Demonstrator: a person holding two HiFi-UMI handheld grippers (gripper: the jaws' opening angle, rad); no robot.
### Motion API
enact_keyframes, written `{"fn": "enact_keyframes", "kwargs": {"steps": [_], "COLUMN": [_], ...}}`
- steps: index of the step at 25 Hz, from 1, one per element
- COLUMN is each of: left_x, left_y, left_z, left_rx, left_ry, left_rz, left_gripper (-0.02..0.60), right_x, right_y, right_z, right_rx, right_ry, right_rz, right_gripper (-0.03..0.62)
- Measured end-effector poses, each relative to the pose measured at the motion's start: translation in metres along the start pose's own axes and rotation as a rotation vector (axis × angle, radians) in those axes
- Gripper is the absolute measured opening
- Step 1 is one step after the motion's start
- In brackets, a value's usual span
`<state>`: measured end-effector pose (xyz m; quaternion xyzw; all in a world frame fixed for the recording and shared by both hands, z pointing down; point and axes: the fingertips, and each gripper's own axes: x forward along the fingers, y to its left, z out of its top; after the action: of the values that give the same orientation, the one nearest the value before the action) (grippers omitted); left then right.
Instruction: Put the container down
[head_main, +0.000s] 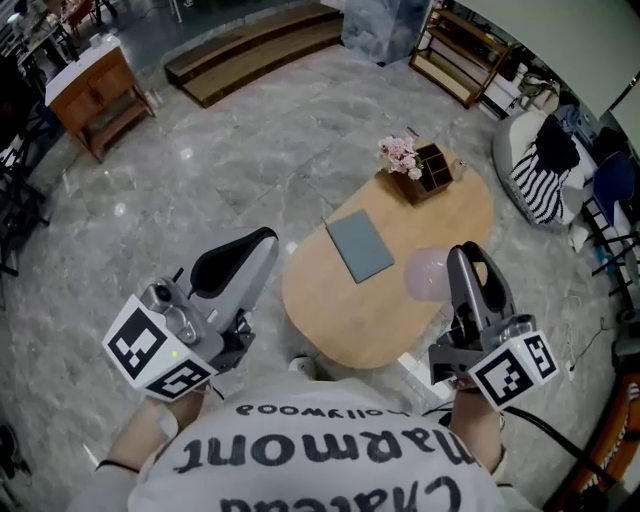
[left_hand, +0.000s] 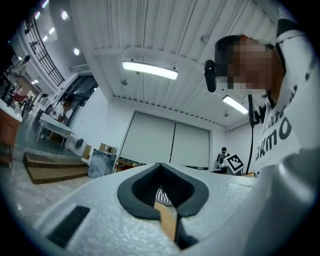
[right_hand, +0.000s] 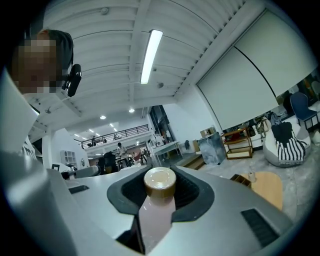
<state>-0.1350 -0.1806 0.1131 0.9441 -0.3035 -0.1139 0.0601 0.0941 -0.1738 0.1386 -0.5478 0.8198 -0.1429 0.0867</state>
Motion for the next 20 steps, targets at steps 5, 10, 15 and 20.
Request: {"fn": "enact_keyframes", "kwargs": {"steps": [5, 10, 15, 20], "left_x": [0.022, 0.039, 0.056, 0.066], "left_y": [0.016, 0.027, 0.029, 0.025], "left_z": [-0.022, -0.057, -0.103, -0.163], "left_rx": [-0.051, -0.093, -0.134, -0.151], "left_ry": [0.049, 0.104, 0.159, 0.231], "left_rz": [0.006, -0.022, -0.046, -0.066], "left_gripper": [0.015, 0.015, 0.015, 0.015], "right_x": [0.017, 0.034, 0.045, 0.053], "right_y": [-0.022, -0.045, -0.066, -0.084], "right_z": [-0.017, -0.047, -0.090, -0.140], "right_rx": [0.029, 0.090, 0.148, 0.184], "right_ry": [0.058, 0.108, 0.181, 0.254], "right_rz": [-0.028, -0.051, -0.065, -0.054], "right_gripper": [0.114, 0.114, 0.114, 0.114]}}
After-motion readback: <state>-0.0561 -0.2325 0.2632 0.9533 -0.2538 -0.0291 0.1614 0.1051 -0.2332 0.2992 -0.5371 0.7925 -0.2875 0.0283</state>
